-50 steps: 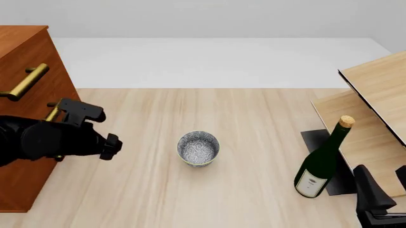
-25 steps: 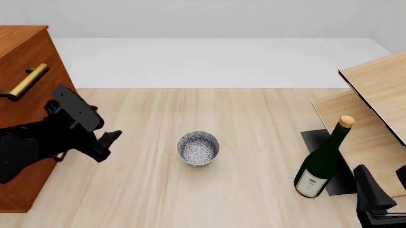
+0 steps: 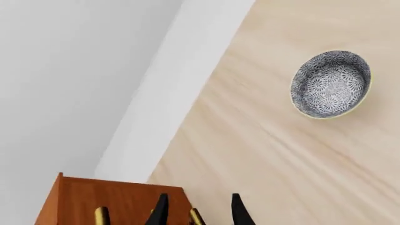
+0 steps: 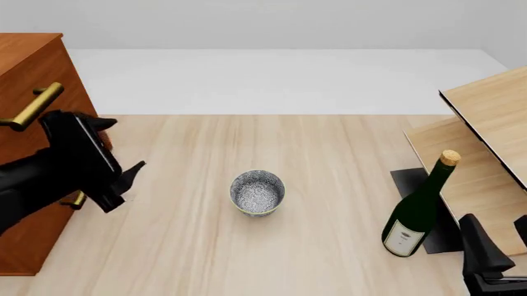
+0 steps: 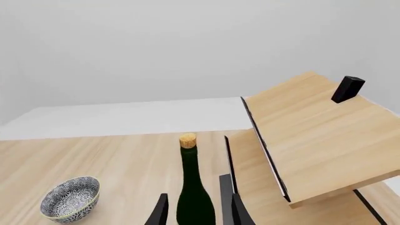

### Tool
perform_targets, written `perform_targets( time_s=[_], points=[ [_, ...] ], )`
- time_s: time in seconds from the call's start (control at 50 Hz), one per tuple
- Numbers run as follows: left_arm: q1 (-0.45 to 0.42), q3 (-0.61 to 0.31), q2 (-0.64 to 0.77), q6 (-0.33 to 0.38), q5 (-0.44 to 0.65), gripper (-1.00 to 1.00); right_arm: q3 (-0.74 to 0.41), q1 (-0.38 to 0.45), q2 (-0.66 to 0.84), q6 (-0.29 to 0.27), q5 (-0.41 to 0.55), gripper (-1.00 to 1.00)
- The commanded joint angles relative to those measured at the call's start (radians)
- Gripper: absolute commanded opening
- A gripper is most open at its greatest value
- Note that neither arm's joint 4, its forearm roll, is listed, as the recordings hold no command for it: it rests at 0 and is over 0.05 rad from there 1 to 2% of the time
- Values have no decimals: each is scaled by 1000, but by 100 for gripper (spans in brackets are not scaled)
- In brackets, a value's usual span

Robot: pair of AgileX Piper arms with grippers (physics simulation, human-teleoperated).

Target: Close the bottom drawer of the cabinet and open the top drawer.

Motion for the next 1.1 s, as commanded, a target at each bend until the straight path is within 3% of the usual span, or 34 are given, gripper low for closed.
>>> perform_targets(
  time_s=[0.02,0.1,0.12,0.16,0.18,0.24,0.32,0.58,0.9,1.1],
  points=[
    [47,37,-52,154,-16,100,-1,3,0,0,1,100],
    [59,14,-54,161,14,100,0,5,1,-1,0,100],
    [88,34,-62,203,15,100,0,5,1,-1,0,100],
    [90,4,-61,194,33,100,0,6,2,0,-1,100],
    [112,23,-76,231,22,100,0,6,2,-1,-1,100],
    [136,-17,-78,217,57,100,0,7,2,0,-2,100],
    [167,15,-92,251,62,100,0,5,3,2,-2,100],
    [248,-6,-127,301,91,100,-1,4,3,11,-1,100],
    [360,27,-143,394,16,100,-1,7,-1,17,2,100],
    [395,14,-95,401,-25,100,-1,6,0,14,3,100]
  ],
)
